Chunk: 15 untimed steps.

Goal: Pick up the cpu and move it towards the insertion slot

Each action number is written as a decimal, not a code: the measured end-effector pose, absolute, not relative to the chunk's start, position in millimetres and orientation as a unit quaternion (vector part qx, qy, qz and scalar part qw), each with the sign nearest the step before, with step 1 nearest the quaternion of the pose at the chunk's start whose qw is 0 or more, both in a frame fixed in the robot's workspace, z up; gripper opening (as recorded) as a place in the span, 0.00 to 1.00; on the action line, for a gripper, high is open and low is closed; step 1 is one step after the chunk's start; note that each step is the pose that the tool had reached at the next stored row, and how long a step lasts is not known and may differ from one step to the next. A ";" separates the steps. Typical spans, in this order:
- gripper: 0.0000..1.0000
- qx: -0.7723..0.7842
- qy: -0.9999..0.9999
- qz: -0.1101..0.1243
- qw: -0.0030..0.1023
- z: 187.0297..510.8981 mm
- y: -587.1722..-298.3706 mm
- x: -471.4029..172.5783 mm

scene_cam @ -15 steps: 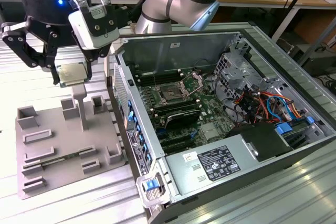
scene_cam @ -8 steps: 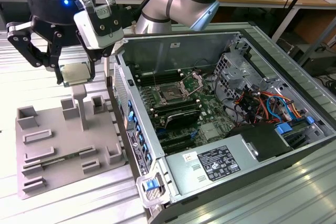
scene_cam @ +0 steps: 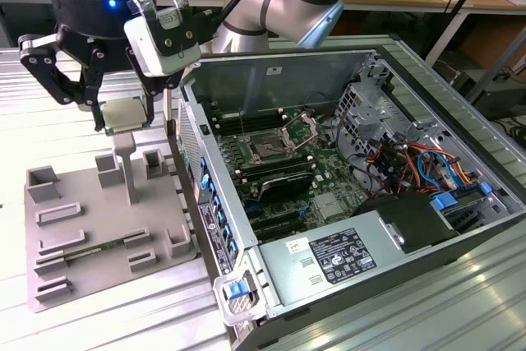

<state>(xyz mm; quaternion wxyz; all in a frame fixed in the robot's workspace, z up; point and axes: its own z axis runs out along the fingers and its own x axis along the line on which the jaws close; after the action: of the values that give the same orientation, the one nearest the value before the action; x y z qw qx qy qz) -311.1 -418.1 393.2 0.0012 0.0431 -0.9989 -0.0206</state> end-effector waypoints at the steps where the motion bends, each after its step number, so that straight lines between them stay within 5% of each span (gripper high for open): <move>1: 0.55 0.043 -0.999 -0.021 0.001 393.2 -418.1 -310.7; 15: 0.55 0.043 -0.999 -0.021 0.001 393.1 -418.1 -301.2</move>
<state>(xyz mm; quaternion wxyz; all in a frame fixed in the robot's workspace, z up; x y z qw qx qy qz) -301.2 -418.1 393.1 0.0012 0.0431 -0.9989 -0.0206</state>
